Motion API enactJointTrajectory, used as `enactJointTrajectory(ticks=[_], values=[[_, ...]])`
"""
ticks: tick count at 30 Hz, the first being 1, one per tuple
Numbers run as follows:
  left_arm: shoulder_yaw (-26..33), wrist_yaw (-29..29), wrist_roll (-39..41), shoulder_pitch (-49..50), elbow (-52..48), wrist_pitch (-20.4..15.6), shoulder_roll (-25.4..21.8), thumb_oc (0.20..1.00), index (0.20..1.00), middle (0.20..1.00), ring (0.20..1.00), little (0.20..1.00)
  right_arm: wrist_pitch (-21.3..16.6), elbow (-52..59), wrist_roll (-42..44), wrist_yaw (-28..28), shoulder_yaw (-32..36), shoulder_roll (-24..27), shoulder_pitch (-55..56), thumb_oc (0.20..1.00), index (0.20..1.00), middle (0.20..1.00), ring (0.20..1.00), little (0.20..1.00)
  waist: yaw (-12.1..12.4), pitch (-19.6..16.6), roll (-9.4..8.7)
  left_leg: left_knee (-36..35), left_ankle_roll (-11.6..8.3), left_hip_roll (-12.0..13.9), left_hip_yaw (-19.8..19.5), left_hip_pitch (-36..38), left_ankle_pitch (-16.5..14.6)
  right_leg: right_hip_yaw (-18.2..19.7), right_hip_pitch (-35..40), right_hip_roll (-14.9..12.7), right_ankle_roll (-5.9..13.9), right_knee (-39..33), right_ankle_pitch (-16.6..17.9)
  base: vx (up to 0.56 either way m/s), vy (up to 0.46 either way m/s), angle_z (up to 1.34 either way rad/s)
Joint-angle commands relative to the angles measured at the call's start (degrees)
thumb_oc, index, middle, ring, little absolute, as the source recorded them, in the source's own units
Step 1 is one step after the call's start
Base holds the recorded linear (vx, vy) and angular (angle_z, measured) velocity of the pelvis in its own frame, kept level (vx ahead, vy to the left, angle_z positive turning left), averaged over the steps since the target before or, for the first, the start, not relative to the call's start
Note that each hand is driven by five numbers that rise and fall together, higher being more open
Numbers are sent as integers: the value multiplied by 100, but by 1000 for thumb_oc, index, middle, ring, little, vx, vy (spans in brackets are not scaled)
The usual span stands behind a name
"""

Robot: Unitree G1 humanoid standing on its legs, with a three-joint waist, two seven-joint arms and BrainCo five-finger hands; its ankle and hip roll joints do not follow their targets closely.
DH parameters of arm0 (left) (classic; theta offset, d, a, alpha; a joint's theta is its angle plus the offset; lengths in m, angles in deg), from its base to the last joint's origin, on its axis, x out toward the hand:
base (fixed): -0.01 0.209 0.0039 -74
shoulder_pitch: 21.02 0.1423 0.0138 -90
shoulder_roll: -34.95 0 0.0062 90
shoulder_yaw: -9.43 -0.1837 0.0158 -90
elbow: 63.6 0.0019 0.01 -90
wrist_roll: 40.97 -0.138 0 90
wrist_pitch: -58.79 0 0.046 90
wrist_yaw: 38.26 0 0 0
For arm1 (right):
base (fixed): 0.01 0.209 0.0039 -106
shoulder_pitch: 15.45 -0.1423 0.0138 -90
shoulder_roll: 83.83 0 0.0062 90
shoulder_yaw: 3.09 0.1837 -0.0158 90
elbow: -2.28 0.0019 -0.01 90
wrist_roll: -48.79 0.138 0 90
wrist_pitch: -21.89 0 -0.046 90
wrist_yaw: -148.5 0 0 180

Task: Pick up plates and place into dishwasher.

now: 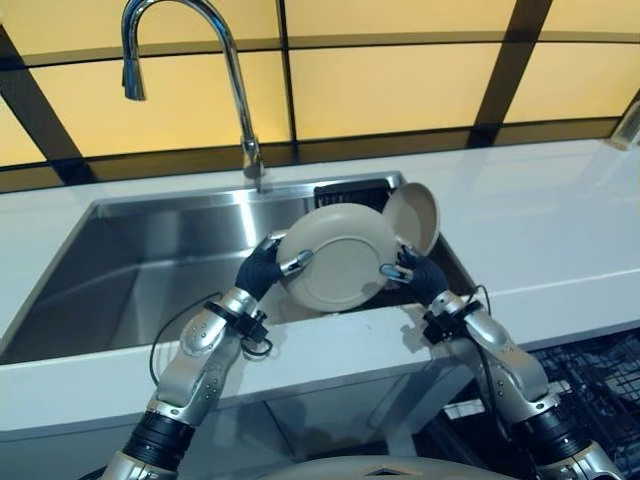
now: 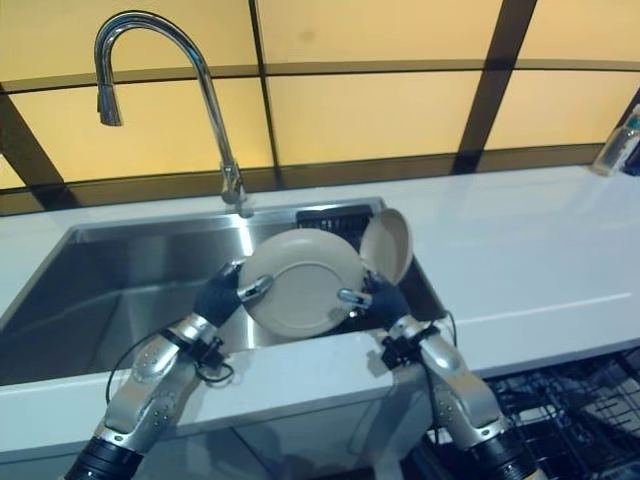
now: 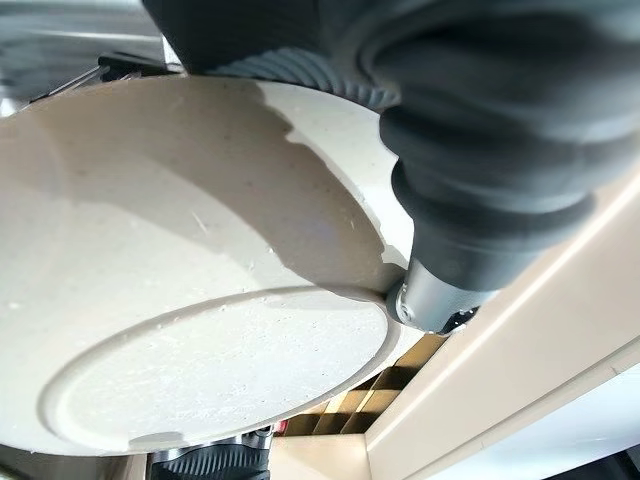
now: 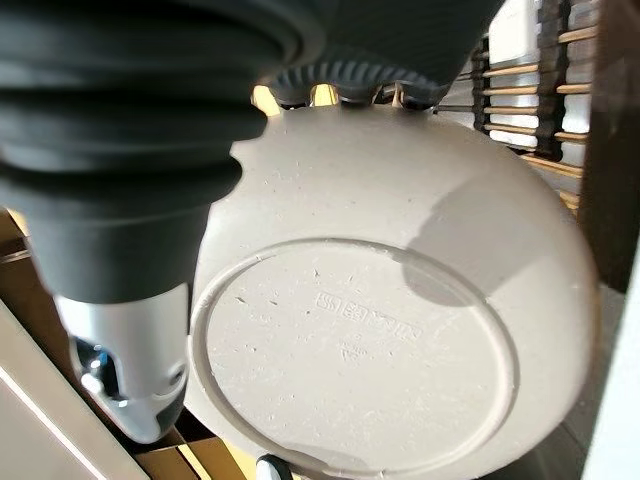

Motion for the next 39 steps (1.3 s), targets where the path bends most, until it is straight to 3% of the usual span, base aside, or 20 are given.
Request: enactJointTrajectory(ticks=[1,10,22,23,32,39], values=[[-838,-44,12,-864,428,-34,253,200,200,200,200,200,-212,898,211,-305,-805,-790,-1182,200,200,200,200,200,90,-137,-118,41,109,-86,10,221,-669,-116,-374,-141,343,18,41,0,0,0],[-878,22,28,-932,523,-13,315,200,200,200,200,200,128,830,167,-176,-913,-792,-1355,200,200,200,200,200,104,-165,-131,41,139,-126,-75,217,-684,-25,-397,-106,325,18,27,0,0,0],[-820,297,2,-965,674,-59,330,200,200,200,200,200,126,781,22,-120,-854,-726,-1369,200,200,200,200,200,57,-146,-147,41,147,-132,-45,233,-684,18,-406,-103,321,18,57,0,0,0],[-793,495,53,-969,704,-18,335,1000,1000,1000,1000,1000,109,754,0,-112,-833,-695,-1380,200,200,200,200,200,55,-146,-148,41,141,-128,-41,231,-678,19,-400,-104,319,18,56,0,0,0],[-548,788,192,-1038,730,39,414,1000,1000,1000,1000,1000,166,745,-370,-143,-367,-254,-1708,200,200,200,200,200,25,-145,-191,41,124,-110,-45,251,-698,43,-387,-84,321,18,57,0,0,0],[-511,925,244,-1275,909,71,466,1000,1000,1000,1000,1000,215,526,-601,-37,-73,165,-2608,200,200,200,200,200,4,-151,-255,41,113,-91,-2,255,-713,63,-395,-62,303,18,42,-3,-1,-1]])
